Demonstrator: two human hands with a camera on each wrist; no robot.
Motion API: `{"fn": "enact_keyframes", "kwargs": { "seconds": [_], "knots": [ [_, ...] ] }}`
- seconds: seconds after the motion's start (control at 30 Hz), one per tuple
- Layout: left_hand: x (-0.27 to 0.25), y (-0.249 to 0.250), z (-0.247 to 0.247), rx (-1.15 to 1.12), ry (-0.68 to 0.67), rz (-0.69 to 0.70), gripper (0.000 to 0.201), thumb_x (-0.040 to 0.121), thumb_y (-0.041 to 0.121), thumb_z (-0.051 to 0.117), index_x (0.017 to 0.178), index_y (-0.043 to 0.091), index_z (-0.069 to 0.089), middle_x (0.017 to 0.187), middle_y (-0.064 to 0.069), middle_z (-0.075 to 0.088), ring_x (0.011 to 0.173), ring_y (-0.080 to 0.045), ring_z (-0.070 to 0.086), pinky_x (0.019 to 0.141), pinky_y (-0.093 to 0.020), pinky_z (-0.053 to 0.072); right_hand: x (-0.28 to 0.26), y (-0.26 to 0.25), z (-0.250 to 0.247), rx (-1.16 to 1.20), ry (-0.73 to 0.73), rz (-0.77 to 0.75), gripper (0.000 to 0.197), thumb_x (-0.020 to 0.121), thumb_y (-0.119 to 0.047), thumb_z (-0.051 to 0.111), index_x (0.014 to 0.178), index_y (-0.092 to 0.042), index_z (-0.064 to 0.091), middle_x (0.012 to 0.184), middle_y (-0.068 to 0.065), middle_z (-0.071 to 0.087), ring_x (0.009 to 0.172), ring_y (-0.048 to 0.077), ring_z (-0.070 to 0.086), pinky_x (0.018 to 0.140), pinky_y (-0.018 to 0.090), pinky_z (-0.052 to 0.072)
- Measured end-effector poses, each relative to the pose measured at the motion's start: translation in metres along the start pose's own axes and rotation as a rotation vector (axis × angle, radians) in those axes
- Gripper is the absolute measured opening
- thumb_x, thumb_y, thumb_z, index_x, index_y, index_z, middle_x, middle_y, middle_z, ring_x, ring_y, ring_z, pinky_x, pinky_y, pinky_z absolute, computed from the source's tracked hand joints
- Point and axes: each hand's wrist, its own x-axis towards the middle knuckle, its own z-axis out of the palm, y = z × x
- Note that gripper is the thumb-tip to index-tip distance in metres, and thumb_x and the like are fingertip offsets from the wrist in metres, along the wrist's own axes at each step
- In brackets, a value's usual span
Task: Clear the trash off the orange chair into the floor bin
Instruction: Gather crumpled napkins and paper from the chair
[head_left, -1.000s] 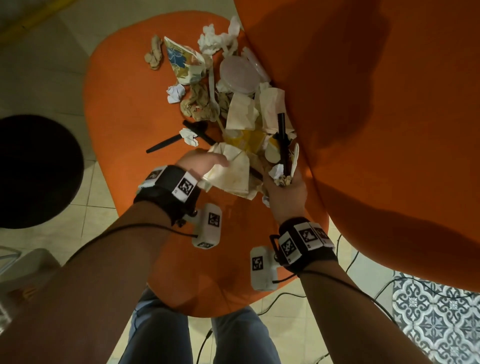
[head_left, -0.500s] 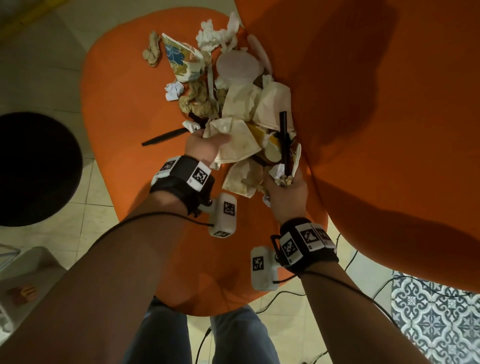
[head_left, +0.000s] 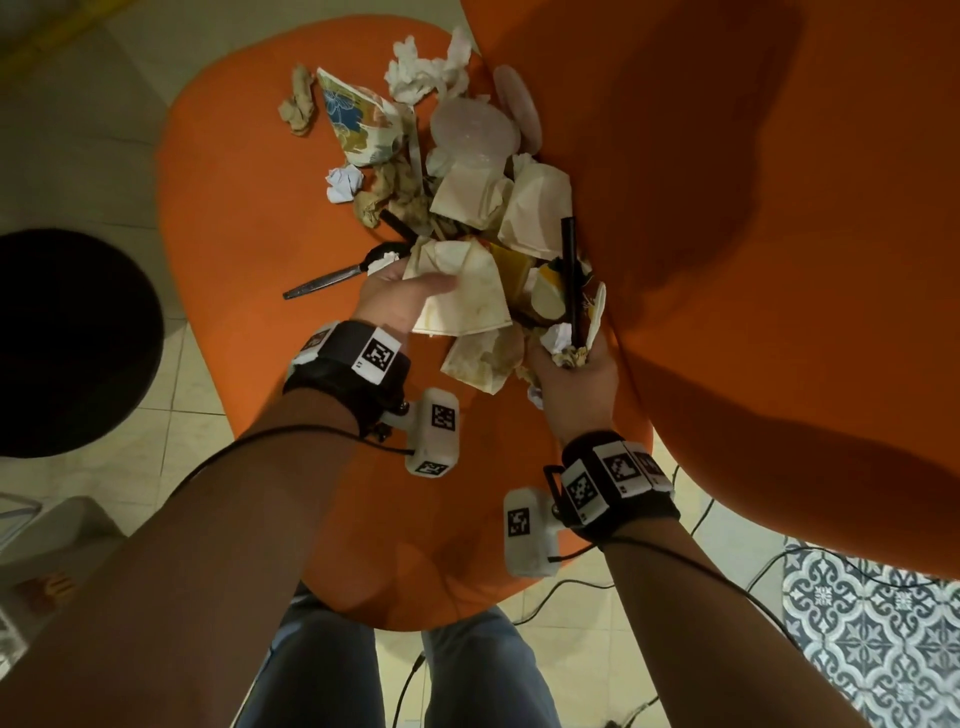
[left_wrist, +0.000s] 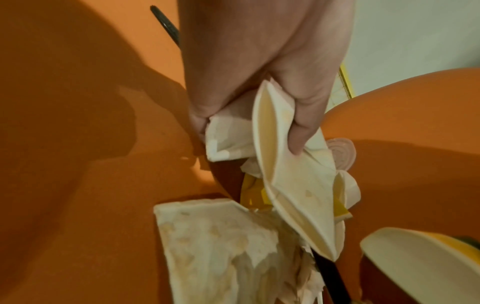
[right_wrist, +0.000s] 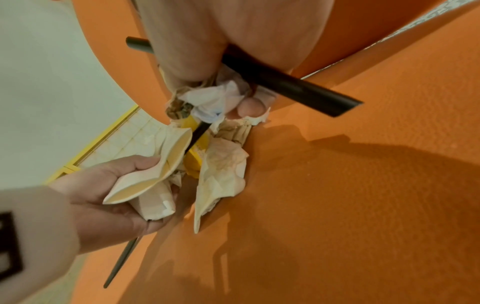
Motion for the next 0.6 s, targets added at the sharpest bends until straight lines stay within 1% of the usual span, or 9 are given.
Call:
{"fn": "enact_keyframes", "kwargs": {
  "seconds": [0.1,0.17,0.27,0.33,0.37,0.43,0.5,0.53,0.6],
  "knots": [
    [-0.009,-0.001,-0.002,0.010,-0.001,0.053,0.037,0.073,0.002,0.075,0.109,0.003,0.068,0.101,-0.007,0.070,0.089,-0.019,0.066,0.081,-0.030,0.055,-0.001,-0.004,0.001,0.028,0.006,-0.009,0.036,0.076,-0.023,0.075,0.107,-0.012,0.060,0.079,0.006,0.065,0.059,0.022,0.061,0.054,0.032,0.051],
    [-0.017,-0.004,-0.007,0.012,-0.001,0.095,0.034,0.074,0.002,0.074,0.107,0.004,0.068,0.095,-0.003,0.070,0.083,-0.017,0.066,0.077,-0.030,0.055,-0.003,-0.007,0.000,0.042,0.006,-0.019,0.037,0.077,-0.020,0.075,0.109,-0.011,0.060,0.078,0.006,0.065,0.057,0.021,0.060,0.053,0.031,0.050],
    [-0.034,-0.010,-0.019,0.006,0.004,0.151,0.025,0.076,0.003,0.074,0.098,0.013,0.069,0.090,0.003,0.070,0.080,-0.015,0.067,0.079,-0.033,0.056,-0.010,-0.011,-0.001,0.067,0.006,-0.043,0.035,0.081,-0.013,0.072,0.112,-0.007,0.059,0.079,0.007,0.065,0.058,0.018,0.060,0.052,0.029,0.050],
    [-0.047,-0.014,-0.029,-0.041,0.019,0.164,0.023,0.077,0.003,0.073,0.096,0.015,0.069,0.091,0.004,0.071,0.083,-0.016,0.069,0.084,-0.036,0.057,-0.016,-0.014,0.000,0.074,-0.003,-0.054,0.032,0.082,-0.011,0.070,0.112,-0.006,0.058,0.075,0.006,0.064,0.054,0.016,0.059,0.050,0.029,0.049],
    [-0.054,-0.015,-0.035,-0.082,0.023,0.169,0.024,0.078,0.002,0.072,0.098,0.014,0.069,0.094,0.002,0.071,0.089,-0.019,0.069,0.087,-0.039,0.056,-0.019,-0.015,0.002,0.076,-0.008,-0.052,0.031,0.083,-0.011,0.069,0.112,-0.007,0.058,0.075,0.005,0.064,0.054,0.017,0.058,0.050,0.030,0.050],
    [-0.065,-0.015,-0.047,-0.157,0.038,0.176,0.028,0.079,0.000,0.070,0.106,0.009,0.067,0.104,-0.005,0.070,0.103,-0.028,0.065,0.092,-0.044,0.053,-0.025,-0.018,0.012,0.070,-0.020,-0.054,0.032,0.083,-0.012,0.069,0.114,-0.013,0.058,0.083,0.010,0.067,0.063,0.021,0.061,0.056,0.034,0.053],
    [-0.078,-0.015,-0.062,-0.214,0.068,0.194,0.032,0.079,-0.001,0.069,0.109,0.007,0.065,0.108,-0.008,0.068,0.105,-0.030,0.064,0.092,-0.046,0.053,-0.035,-0.023,0.025,0.042,-0.051,-0.071,0.033,0.082,-0.012,0.069,0.112,-0.022,0.059,0.092,0.010,0.069,0.073,0.024,0.065,0.063,0.039,0.056],
    [-0.085,-0.016,-0.072,-0.232,0.087,0.206,0.031,0.078,-0.001,0.070,0.107,0.008,0.066,0.107,-0.007,0.069,0.103,-0.028,0.065,0.092,-0.045,0.053,-0.042,-0.026,0.033,0.032,-0.074,-0.076,0.030,0.083,-0.012,0.069,0.107,-0.026,0.060,0.088,0.005,0.069,0.071,0.022,0.066,0.062,0.039,0.057],
    [-0.099,-0.019,-0.094,-0.248,0.128,0.236,0.027,0.077,-0.001,0.071,0.099,0.015,0.068,0.101,-0.003,0.071,0.097,-0.023,0.067,0.093,-0.044,0.053,-0.059,-0.034,0.051,0.050,-0.141,-0.071,0.026,0.084,-0.009,0.068,0.098,-0.030,0.059,0.071,-0.004,0.066,0.057,0.015,0.062,0.052,0.033,0.053]
  ]
}}
